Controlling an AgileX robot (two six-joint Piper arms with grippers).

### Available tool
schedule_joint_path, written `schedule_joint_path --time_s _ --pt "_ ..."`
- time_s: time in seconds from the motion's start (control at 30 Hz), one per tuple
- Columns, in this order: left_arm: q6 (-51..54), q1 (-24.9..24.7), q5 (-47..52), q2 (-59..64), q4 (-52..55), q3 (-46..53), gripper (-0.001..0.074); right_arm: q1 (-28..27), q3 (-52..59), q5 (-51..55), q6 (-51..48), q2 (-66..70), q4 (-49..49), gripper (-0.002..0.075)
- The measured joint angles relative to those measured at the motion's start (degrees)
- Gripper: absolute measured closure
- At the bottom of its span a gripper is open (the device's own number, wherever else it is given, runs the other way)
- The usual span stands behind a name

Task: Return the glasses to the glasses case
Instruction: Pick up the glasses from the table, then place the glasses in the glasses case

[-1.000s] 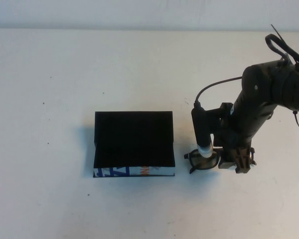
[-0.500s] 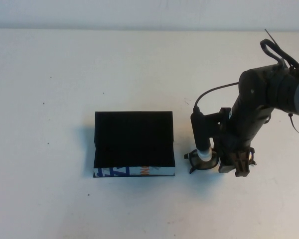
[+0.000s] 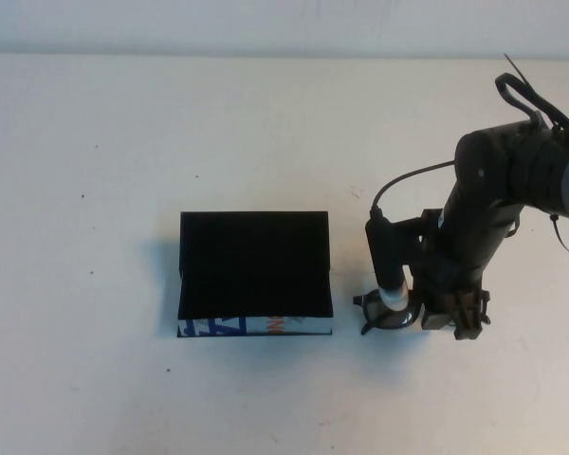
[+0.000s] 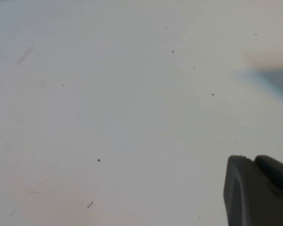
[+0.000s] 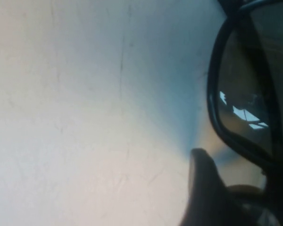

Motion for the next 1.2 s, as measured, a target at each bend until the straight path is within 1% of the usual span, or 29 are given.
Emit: schedule_joint_path --time_s 0.27,0.4,0.53,0.7,0.83,1.0,1.2 --pt "0.0 0.0 0.0 0.0 0.0 0.0 0.0736 0.0 0.0 0.86 0.0 -0.33 -0.31 0.0596" --pt "0.0 0.0 0.0 0.0 0.0 0.0 0.0736 0.0 -0.07 1.68 0.0 -0.64 -0.31 0.0672" --pt "0.0 0.0 0.0 0.0 0.0 0.0 0.0736 0.0 -0.07 3.03 0.0 -1.41 -0.49 0.0673" --pt "0.0 0.0 0.0 0.0 0.0 0.0 0.0736 0.0 -0.07 5.79 0.0 -6.17 -1.3 0.0673" --pt "0.0 0.0 0.0 0.0 0.0 0.0 0.0736 2.63 -1.62 7.95 0.69 -10.13 -1.37 0.0675" --pt "0.0 0.0 0.0 0.0 0.0 0.0 0.0736 8.0 -9.6 12.03 3.27 -8.92 -1.13 0.0676" --pt "0.0 0.0 0.0 0.0 0.0 0.0 0.0736 13.05 -23.59 15.8 7.83 0.74 -0.74 0.0676"
